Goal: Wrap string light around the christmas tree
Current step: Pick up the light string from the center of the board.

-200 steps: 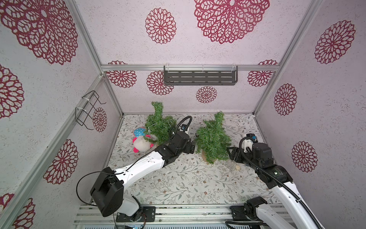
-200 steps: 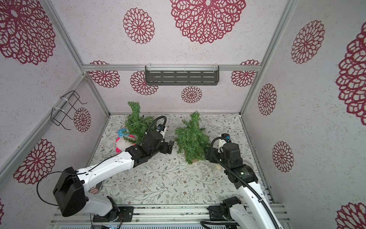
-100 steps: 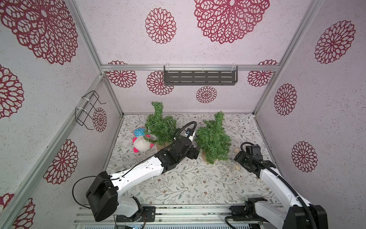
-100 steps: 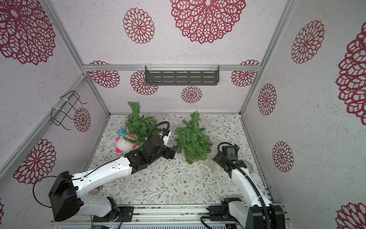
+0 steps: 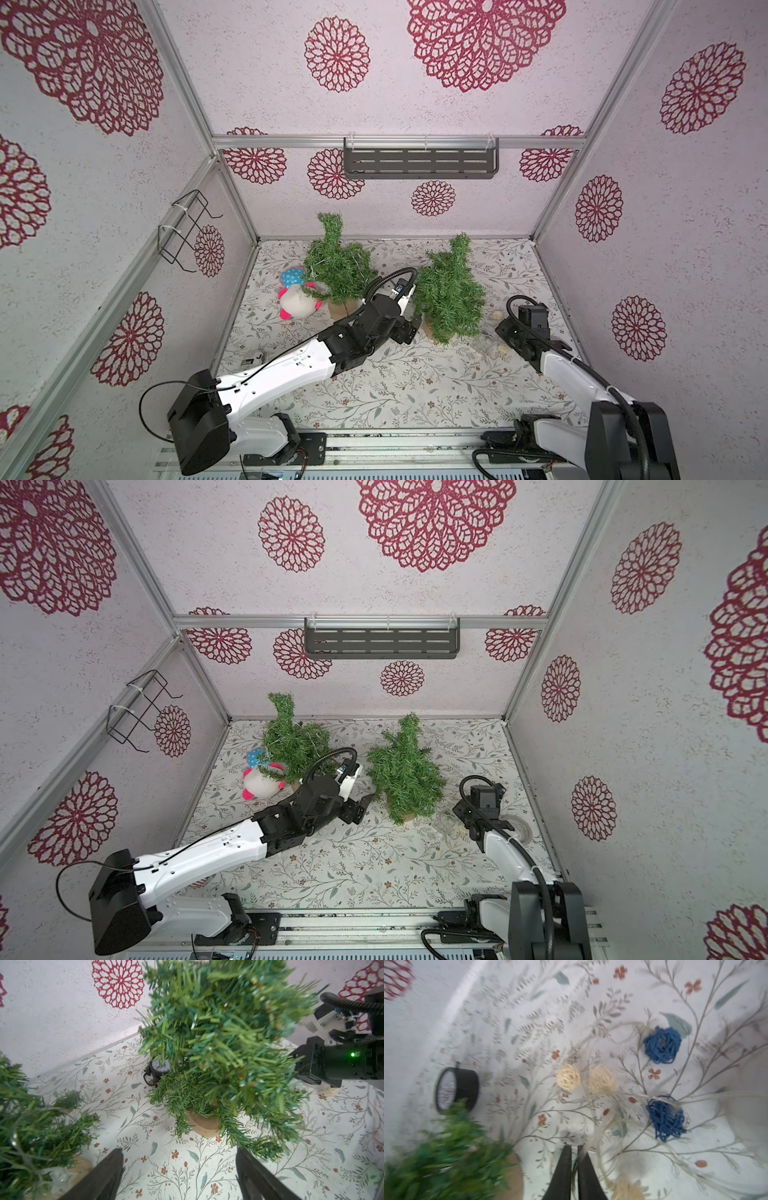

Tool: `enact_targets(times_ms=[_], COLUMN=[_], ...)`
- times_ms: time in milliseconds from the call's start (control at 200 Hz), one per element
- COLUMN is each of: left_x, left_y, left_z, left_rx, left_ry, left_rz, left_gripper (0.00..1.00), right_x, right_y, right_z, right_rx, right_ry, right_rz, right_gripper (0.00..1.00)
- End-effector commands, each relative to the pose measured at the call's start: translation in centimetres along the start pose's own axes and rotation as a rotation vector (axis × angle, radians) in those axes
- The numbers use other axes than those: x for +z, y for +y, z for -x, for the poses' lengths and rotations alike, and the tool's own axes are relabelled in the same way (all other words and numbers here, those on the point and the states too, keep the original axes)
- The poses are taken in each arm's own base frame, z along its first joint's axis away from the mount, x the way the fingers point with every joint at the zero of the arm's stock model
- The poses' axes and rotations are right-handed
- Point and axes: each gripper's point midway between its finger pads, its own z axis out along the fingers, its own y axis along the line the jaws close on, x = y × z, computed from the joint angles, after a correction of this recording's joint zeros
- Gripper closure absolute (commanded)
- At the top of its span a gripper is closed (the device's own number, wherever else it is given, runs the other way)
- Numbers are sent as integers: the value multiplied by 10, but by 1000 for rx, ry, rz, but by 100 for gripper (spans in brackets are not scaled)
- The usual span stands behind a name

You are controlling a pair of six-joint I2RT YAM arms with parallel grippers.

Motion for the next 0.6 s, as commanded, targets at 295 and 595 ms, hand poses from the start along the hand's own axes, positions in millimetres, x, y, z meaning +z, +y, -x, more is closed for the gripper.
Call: enact_targets(times_ms=[295,595], left_x=[-15,11], left_y=[-52,-103], left_z=[36,3], left_rx=[-20,34], left_ry=[-155,-59], left_rz=[-307,-414], left_gripper=[18,25], right_x=[-132,-166], right_y=[85,109], right_z=[93,99], right_rx=[-171,-163], right_ry=[-228,-249], right_rz=[225,353], right_gripper=[100,100])
